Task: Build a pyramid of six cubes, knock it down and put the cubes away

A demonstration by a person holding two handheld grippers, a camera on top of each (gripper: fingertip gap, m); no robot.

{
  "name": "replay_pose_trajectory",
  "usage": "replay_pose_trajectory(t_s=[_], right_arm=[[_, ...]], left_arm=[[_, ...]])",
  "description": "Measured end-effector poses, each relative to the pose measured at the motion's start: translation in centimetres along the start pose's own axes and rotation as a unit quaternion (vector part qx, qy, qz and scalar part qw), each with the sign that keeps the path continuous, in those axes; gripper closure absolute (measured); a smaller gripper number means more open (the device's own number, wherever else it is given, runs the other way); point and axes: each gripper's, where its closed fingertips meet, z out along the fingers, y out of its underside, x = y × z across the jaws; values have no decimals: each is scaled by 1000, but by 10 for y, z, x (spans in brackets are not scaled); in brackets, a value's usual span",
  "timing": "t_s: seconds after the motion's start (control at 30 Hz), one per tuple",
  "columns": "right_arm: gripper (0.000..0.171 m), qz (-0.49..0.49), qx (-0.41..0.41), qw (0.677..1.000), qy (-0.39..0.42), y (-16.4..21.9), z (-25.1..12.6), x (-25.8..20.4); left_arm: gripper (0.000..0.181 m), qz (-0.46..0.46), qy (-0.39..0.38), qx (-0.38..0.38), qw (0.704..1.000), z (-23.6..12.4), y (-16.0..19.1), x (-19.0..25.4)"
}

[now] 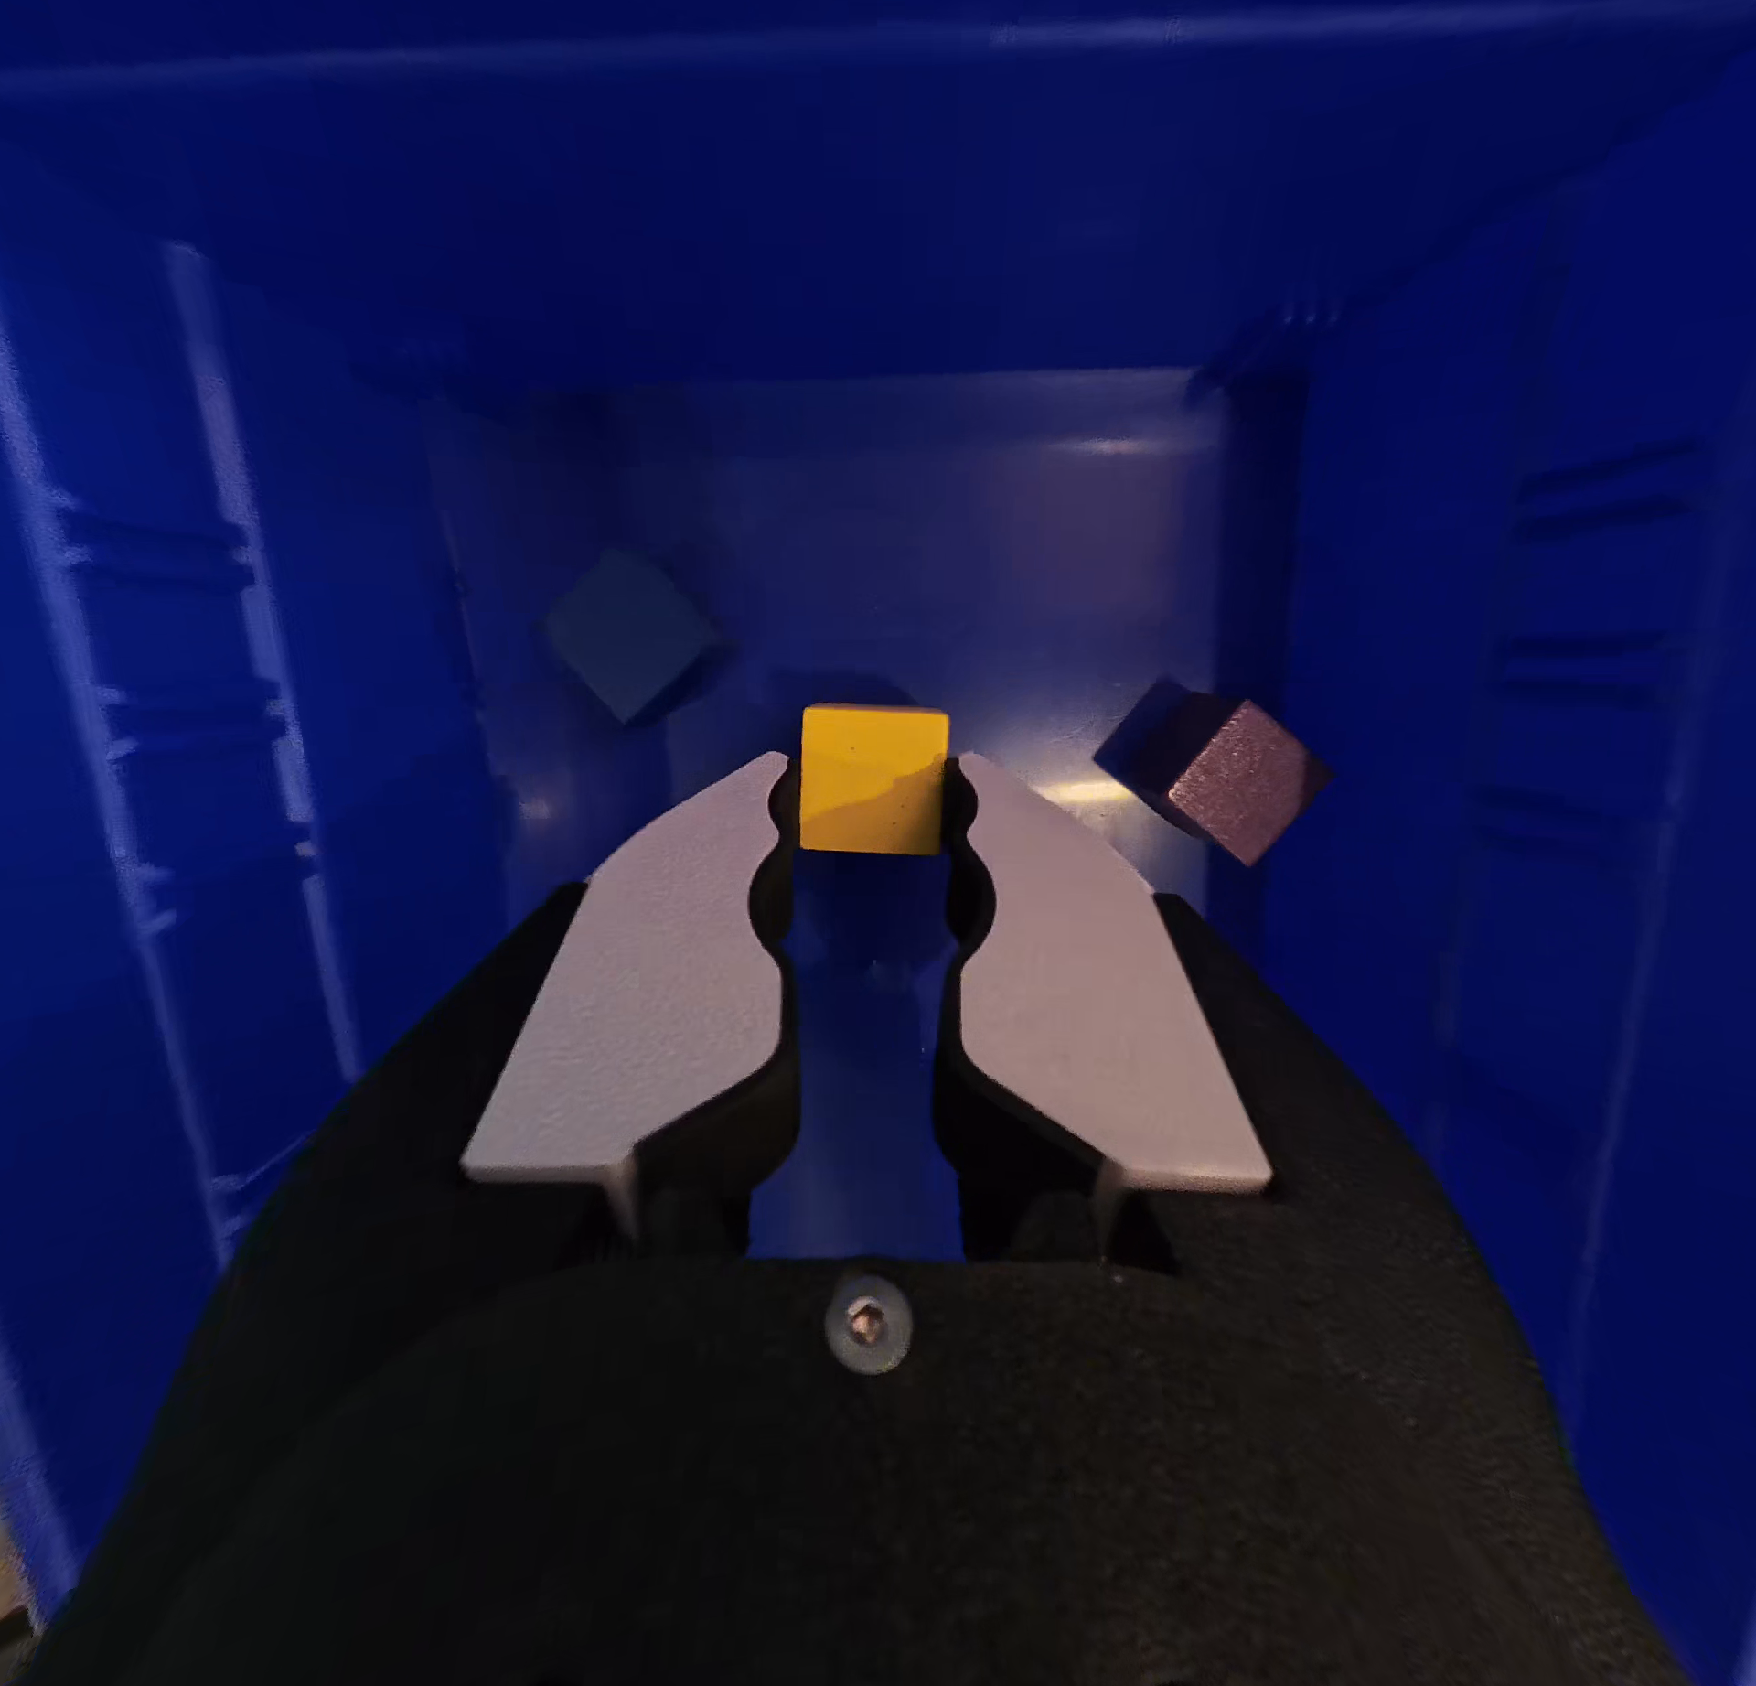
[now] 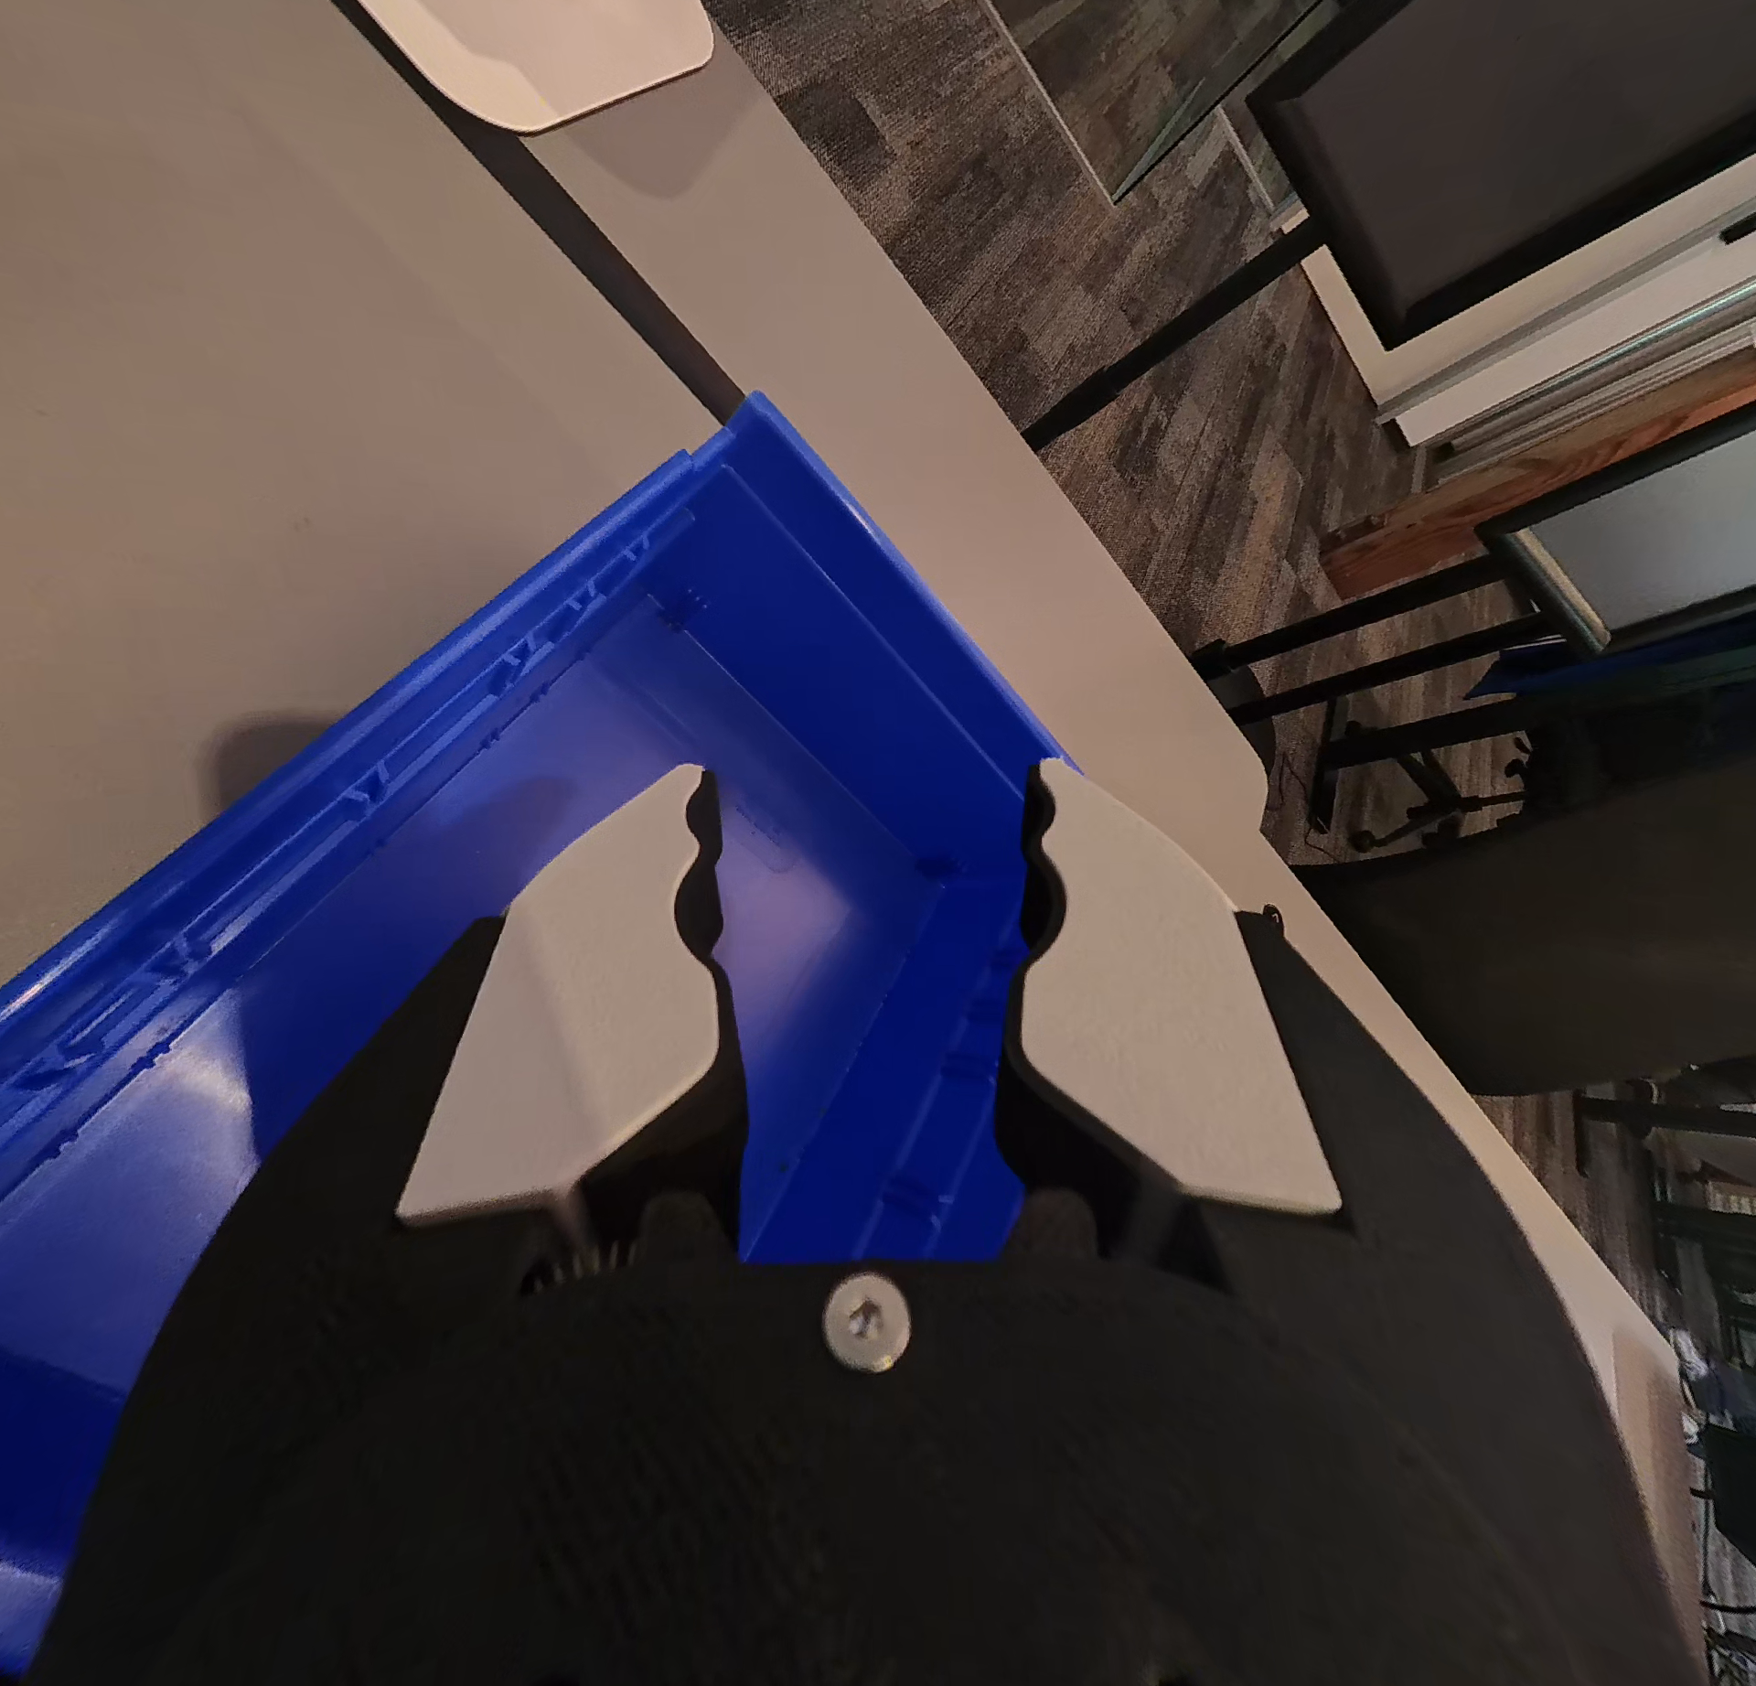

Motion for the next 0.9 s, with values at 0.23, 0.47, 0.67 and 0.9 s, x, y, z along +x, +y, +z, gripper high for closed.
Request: replay_pose_trajectory(t_s=[0.23, 0.47, 0.67, 0.9], right_arm=[[108, -2, -4, 1000, 0, 1, 1, -1], [109, -9, -5, 1000, -2, -2, 2, -4], [109, -13, -2, 1000, -3, -4, 1, -6], [109, -13, -2, 1000, -7, -4, 1, -7]], left_arm=[[153, 7, 105, 220, 970, -123, -49, 43], [153, 292, 340, 289, 846, -198, -22, 255], [153, 500, 249, 217, 801, -97, 12, 351], [153, 499, 339, 138, 786, -59, 29, 376]])
